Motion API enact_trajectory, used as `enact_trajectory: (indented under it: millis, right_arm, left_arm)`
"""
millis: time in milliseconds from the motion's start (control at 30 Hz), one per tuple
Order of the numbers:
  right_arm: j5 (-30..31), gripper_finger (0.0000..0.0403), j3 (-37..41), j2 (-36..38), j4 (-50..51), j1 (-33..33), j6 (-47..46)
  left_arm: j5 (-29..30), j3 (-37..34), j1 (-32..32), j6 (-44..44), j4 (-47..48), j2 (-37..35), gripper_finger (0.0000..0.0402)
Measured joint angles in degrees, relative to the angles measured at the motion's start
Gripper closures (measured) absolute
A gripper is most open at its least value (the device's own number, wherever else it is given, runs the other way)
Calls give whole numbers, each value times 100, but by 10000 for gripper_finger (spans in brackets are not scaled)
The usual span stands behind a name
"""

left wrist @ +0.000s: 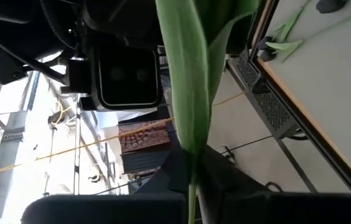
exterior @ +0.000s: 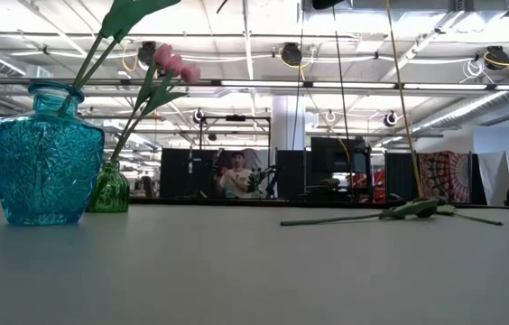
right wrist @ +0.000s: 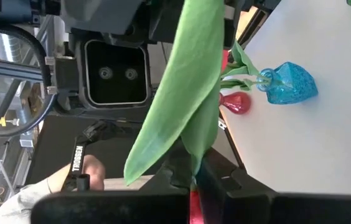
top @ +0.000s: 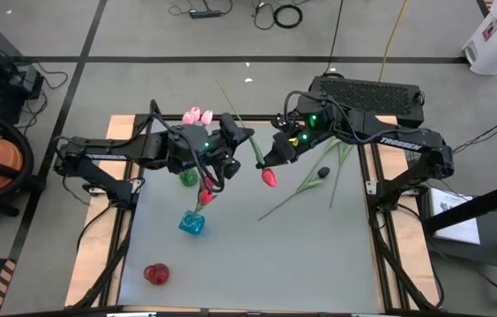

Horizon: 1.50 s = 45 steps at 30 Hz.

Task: Sort flowers into vase by color
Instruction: Put the red flower into the blue vase

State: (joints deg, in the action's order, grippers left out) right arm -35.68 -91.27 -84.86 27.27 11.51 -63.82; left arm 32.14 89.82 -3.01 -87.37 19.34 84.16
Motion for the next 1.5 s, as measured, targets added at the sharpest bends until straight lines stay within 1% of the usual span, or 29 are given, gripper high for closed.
enact_trajectory:
  millis: [133,233,433,633,767,833,1033,1133,1200,1300,1400,1500]
  right_arm:
    - [13,401,0,2,-16,0,47]
    - [239,388,1,2,-13,0,174]
    - [428,329,1,2,-11,2,412]
    - [424,264,5,30,-10,48,485]
    - [474,233,5,156,-42,189,688]
    - [741,224,5,261,-42,279,816]
    - [2002,216,5,693,-38,546,1305]
    - [2609,216,5,891,-10,652,1521]
    - [2855,216,5,1006,71,698,1711]
    - [3069,216,3,1111,245,723,1987]
    - [3209,216,3,1139,485,723,2209]
    - [3316,216,3,1139,688,723,2371]
  left_arm:
    - [5,0,0,0,-103,0,391]
    - [90,0,0,0,-107,0,393]
    - [473,0,0,-2,19,0,393]
    - [861,0,-4,5,362,0,394]
    - [1106,0,0,7,460,-18,394]
    - [1146,0,0,4,498,-70,394]
    - [1183,0,0,31,528,-290,394]
    - [1409,0,0,355,526,-454,394]
    - [1579,0,0,605,512,-597,394]
    - [1827,0,0,1181,480,-844,394]
    - [2079,0,-16,1993,478,-1172,394]
    - [2195,0,-76,2873,517,-1573,394]
